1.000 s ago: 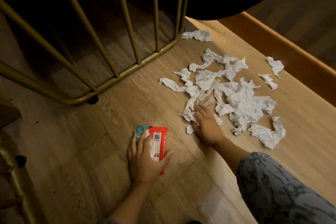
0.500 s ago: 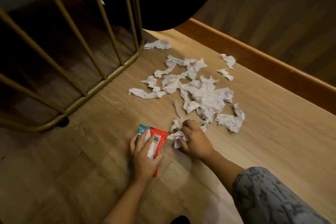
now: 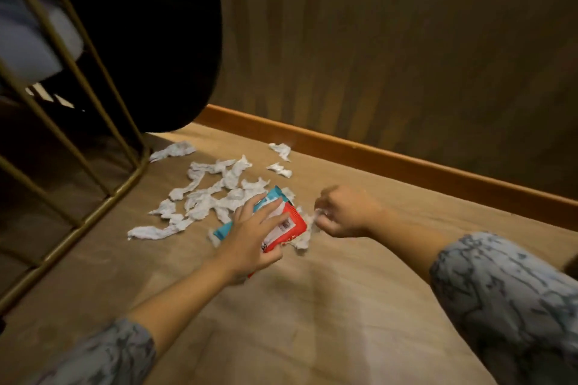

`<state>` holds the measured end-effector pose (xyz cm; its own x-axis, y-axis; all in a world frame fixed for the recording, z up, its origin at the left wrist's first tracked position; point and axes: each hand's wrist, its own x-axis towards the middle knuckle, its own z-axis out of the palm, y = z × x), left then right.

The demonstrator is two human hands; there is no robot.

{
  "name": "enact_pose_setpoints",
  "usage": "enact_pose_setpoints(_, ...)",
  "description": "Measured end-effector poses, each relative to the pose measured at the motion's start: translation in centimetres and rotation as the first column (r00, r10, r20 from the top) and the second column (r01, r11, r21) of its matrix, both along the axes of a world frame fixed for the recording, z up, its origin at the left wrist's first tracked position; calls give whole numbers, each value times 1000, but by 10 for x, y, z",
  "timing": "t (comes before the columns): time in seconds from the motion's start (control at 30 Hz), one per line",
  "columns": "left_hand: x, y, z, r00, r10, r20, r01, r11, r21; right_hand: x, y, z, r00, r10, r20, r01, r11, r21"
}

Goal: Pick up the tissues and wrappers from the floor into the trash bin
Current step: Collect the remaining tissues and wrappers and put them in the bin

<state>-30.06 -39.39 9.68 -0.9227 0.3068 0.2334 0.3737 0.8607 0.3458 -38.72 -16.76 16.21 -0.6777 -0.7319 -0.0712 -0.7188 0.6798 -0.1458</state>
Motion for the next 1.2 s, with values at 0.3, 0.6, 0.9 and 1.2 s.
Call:
enact_pose_setpoints(0.3, -79, 129, 117, 890, -389, -237, 312, 899, -307, -4, 138, 89, 836, -249, -488, 72, 934, -351)
enact_pose_setpoints(0.6, -99, 302, 147, 823, -509, -251, 481, 860, -169, 50, 297, 98, 604, -740, -296, 358, 583, -729)
enact_pose_setpoints(0.9, -62, 508, 144, 841, -521, -145, 541, 810, 228, 139, 414, 76, 84, -996, -42, 426, 74, -902)
enact_pose_setpoints(1.2, -21, 632, 116, 789, -596, 150, 537, 787, 302, 166, 482, 50, -2, -877, 480, 485, -421, -766)
